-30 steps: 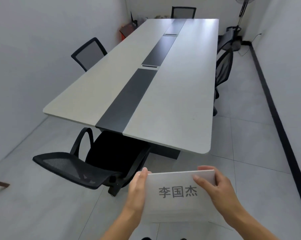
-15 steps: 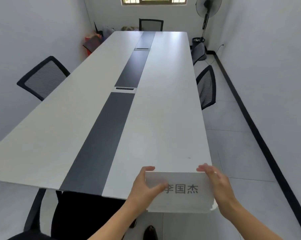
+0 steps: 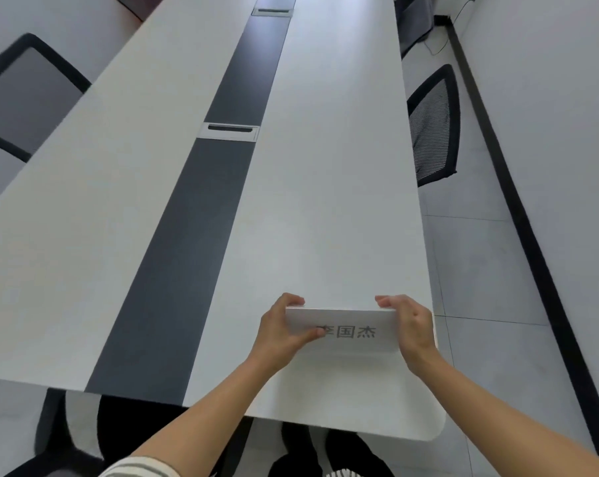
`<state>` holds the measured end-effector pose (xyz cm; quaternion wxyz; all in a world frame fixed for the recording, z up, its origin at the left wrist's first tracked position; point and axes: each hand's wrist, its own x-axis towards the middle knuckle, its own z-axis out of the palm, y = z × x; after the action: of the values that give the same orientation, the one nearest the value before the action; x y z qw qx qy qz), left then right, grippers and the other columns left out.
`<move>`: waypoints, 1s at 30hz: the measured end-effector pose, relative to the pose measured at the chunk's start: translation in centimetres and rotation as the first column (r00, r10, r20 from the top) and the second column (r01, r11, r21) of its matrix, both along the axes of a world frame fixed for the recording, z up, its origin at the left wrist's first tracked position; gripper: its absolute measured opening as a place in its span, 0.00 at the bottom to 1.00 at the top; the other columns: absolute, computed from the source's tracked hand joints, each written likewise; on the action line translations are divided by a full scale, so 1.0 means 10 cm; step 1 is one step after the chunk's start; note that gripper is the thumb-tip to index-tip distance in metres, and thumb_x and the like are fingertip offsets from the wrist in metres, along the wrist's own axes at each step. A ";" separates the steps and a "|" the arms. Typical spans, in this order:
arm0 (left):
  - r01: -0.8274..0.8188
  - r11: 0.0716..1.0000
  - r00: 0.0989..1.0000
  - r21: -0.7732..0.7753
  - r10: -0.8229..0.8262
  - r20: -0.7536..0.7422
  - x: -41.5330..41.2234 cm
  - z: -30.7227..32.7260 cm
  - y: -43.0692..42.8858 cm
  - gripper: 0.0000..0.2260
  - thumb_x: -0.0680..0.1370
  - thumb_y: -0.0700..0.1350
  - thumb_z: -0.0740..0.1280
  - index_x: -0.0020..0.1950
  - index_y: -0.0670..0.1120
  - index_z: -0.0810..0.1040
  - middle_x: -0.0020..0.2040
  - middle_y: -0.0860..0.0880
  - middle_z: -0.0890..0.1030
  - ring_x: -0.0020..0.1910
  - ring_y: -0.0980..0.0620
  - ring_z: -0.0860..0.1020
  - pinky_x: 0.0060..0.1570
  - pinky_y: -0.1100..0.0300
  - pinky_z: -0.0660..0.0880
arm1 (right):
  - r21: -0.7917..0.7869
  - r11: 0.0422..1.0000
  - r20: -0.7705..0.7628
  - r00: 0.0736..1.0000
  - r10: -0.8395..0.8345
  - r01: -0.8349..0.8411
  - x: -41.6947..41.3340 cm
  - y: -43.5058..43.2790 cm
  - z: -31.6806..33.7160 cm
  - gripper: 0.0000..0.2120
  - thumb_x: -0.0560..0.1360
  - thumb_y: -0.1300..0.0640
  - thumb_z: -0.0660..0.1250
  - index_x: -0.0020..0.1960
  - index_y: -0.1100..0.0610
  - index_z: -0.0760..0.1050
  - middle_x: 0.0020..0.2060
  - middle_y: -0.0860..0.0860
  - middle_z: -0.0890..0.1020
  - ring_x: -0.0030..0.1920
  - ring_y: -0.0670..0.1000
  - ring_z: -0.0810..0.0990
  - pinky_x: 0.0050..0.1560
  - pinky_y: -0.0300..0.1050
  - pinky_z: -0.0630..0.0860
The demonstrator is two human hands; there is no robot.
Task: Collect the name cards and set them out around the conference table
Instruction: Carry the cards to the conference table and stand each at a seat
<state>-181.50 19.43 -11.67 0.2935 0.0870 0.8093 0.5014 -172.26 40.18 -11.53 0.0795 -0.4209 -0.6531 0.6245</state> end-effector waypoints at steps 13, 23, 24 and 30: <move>0.051 0.983 0.999 -0.179 -0.046 0.030 -0.22 0.04 0.11 0.27 0.62 0.53 0.81 0.59 0.55 0.77 0.65 0.55 0.75 0.64 0.55 0.72 0.61 0.62 0.68 | 0.294 0.414 0.513 0.508 0.692 -0.861 -0.17 0.60 0.39 0.26 0.70 0.30 0.60 0.62 0.41 0.75 0.62 0.38 0.78 0.64 0.47 0.74 0.67 0.47 0.66; -0.110 0.990 0.992 0.086 0.115 -0.053 -0.65 0.88 -0.13 0.18 0.72 0.62 0.65 0.53 0.51 0.79 0.49 0.55 0.83 0.51 0.53 0.81 0.52 0.56 0.77 | 0.434 0.082 0.515 0.321 0.795 -0.897 -0.78 0.46 1.05 0.17 0.75 0.36 0.60 0.61 0.37 0.73 0.44 0.41 0.83 0.44 0.44 0.78 0.45 0.43 0.75; -0.220 0.970 0.969 0.107 0.230 -0.086 -0.76 0.90 -0.21 0.19 0.75 0.61 0.62 0.54 0.49 0.79 0.49 0.53 0.84 0.51 0.52 0.81 0.53 0.55 0.77 | 0.459 0.072 0.509 0.329 0.796 -0.885 -0.90 0.41 1.12 0.16 0.75 0.36 0.60 0.61 0.37 0.73 0.44 0.41 0.83 0.44 0.44 0.78 0.45 0.44 0.76; -0.559 0.814 0.821 -0.160 0.515 -0.247 -1.37 0.44 -0.91 0.10 0.79 0.50 0.62 0.50 0.45 0.78 0.47 0.48 0.82 0.50 0.47 0.80 0.48 0.55 0.75 | 0.515 0.074 0.536 0.389 0.750 -0.854 -1.79 -0.02 1.06 0.15 0.76 0.40 0.62 0.62 0.38 0.74 0.49 0.44 0.84 0.49 0.51 0.79 0.48 0.48 0.76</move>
<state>-195.15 10.30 -7.27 0.0679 -0.1317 0.8765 0.4580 -190.12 39.97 -0.89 -0.1583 0.0427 -0.9639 0.2100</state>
